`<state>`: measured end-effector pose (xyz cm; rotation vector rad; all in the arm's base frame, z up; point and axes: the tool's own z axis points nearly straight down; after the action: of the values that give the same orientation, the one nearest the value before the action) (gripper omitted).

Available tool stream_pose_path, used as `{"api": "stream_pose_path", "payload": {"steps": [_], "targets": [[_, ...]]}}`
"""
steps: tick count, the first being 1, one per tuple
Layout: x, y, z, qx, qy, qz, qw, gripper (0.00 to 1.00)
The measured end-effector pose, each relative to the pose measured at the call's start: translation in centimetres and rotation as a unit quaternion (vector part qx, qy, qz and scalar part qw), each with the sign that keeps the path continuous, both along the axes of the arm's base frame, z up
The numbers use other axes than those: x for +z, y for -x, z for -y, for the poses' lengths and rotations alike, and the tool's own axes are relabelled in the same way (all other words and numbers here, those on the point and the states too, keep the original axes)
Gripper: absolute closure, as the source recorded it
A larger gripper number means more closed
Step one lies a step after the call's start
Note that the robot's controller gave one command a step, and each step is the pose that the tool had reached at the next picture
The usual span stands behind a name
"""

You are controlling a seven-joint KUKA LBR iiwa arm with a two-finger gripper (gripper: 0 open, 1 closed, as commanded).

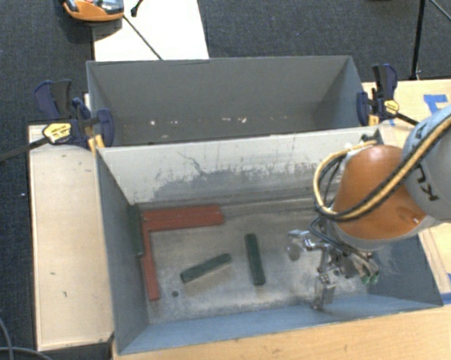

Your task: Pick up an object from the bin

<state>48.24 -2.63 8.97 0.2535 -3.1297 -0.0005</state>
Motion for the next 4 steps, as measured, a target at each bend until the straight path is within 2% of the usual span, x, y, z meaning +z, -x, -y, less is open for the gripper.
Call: {"api": "stream_pose_path", "payload": {"steps": [1,2,3,4], "targets": [[4.6,-3.1,-3.9,0.040,0.000,0.0008,0.9992,0.00],[4.4,-3.1,-7.6,0.091,0.000,0.0036,0.9958,0.00],[-0.4,-9.1,-12.4,0.132,0.000,0.0049,0.9912,0.00],[-1.9,-9.3,-12.6,0.138,-0.001,0.0037,0.9904,0.00]]}}
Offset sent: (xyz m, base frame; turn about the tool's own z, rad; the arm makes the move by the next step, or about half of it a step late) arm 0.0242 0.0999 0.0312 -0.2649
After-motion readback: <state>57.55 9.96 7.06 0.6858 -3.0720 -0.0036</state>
